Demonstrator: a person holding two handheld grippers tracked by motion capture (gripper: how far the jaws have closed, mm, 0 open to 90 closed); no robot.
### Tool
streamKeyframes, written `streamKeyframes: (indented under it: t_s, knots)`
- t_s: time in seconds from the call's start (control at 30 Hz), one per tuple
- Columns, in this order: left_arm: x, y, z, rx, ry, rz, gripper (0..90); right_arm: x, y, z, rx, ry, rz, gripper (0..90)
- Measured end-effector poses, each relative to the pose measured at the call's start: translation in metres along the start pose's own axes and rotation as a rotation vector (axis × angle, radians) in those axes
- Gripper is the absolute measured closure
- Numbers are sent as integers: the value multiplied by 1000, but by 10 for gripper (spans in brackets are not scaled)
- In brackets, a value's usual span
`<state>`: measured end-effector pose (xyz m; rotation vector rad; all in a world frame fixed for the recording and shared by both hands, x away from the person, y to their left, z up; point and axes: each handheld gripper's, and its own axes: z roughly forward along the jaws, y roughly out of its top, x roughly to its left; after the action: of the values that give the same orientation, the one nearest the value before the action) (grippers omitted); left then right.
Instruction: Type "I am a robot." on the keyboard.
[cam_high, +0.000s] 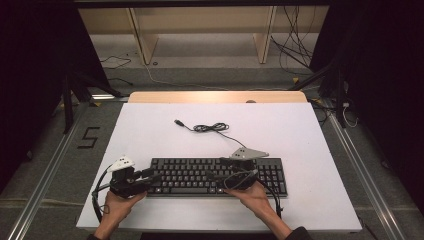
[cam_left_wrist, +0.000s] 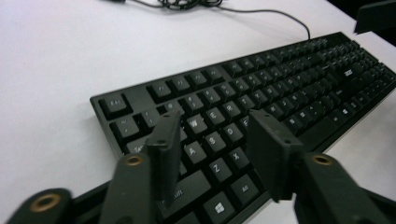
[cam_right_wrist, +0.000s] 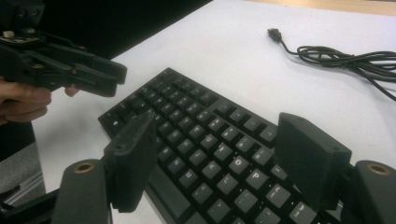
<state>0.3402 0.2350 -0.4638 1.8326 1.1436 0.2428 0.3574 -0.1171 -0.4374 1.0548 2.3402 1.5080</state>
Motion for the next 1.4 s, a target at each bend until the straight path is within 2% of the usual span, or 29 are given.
streamKeyframes:
  t_s: [0.23,0.43,1.07,1.27,1.4]
  knots:
    - [1,-2,1,60,20,21,741,1,-2,-7,-11,7,-1,294]
    - [2,-3,3,95,30,35,836,4,-5,-11,-13,12,-2,292]
    - [2,-6,9,150,35,51,884,7,-9,-18,-17,23,-7,286]
    - [3,-7,11,182,42,66,887,8,-10,-20,-22,28,-8,282]
    - [3,-8,12,191,46,58,889,8,-10,-21,-24,26,-7,280]
